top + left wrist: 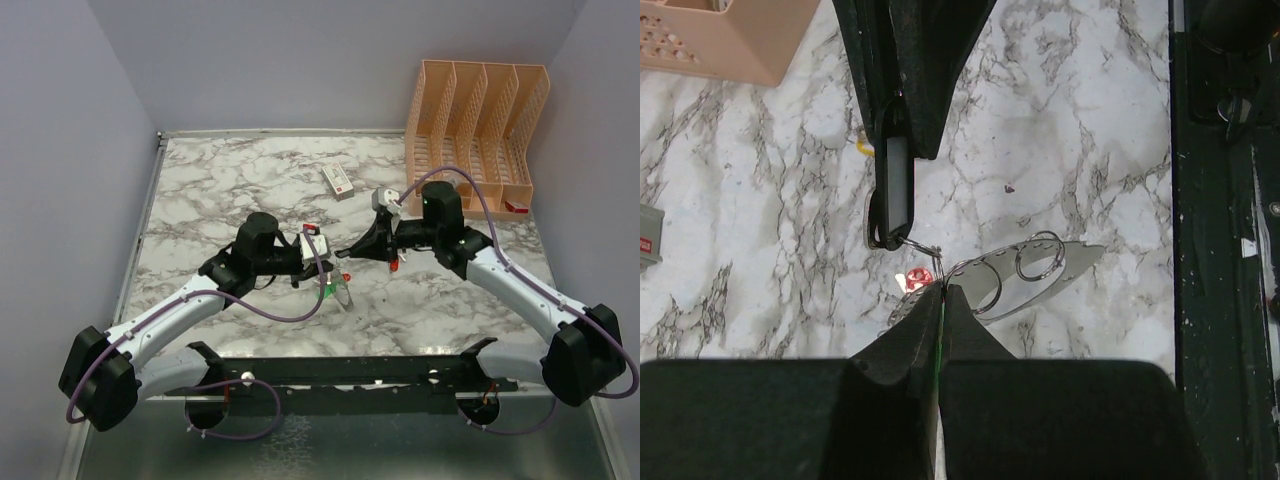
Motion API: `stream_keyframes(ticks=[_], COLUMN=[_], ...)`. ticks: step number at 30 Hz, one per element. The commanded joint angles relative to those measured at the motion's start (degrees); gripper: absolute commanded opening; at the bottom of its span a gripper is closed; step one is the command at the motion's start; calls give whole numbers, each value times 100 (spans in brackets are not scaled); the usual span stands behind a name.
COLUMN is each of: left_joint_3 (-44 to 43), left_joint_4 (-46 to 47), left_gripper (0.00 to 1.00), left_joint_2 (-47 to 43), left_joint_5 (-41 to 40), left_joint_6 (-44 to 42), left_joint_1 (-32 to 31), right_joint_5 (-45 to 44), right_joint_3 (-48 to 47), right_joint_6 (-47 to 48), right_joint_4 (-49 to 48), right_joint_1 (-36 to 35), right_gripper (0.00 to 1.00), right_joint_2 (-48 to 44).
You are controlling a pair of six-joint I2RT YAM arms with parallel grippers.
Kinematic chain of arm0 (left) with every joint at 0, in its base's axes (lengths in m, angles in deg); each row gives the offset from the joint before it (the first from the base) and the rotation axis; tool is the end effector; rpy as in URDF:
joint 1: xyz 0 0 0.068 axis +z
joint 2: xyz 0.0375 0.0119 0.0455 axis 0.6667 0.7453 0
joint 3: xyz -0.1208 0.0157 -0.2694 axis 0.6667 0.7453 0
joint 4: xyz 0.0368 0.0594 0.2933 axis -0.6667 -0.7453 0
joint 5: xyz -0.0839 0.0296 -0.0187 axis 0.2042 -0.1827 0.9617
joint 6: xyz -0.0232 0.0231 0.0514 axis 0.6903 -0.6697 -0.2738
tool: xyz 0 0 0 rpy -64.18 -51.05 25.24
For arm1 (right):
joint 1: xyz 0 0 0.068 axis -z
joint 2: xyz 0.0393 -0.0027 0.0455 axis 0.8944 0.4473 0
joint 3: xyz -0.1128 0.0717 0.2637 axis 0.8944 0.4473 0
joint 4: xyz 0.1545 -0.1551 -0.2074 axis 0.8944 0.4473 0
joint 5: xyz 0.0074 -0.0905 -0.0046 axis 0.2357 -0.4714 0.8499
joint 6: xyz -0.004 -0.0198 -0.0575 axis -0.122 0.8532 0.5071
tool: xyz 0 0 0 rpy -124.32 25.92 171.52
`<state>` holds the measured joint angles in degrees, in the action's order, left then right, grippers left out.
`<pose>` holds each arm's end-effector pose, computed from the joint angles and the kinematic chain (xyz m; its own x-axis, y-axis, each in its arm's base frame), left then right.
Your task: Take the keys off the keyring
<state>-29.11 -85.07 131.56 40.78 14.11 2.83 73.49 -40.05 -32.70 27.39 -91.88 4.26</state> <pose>0.1957 -0.1949 0.2726 0.0522 0.3232 -0.9449 0.9848 0.1405 0.1024 0.2502 0.1794 0.2992 -0.0561 -0.2106 -0.9760 -0.9980 0.0401 0.0487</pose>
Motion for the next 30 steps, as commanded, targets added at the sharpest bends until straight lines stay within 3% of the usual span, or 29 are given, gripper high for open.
stream_keyframes(ticks=[1,30], left_joint_3=[-141,-67], left_joint_4=[-133,42], left_gripper=[0,0], left_joint_2=[-136,-409], left_joint_5=[212,366], left_joint_6=[-77,54], left_joint_1=[22,22], right_joint_5=[-538,-1450], right_joint_3=[222,1509], right_joint_6=[-357,-1401], right_joint_4=[-694,-2330], right_joint_1=[-3,8], right_gripper=[1,1], right_joint_2=[-264,-411])
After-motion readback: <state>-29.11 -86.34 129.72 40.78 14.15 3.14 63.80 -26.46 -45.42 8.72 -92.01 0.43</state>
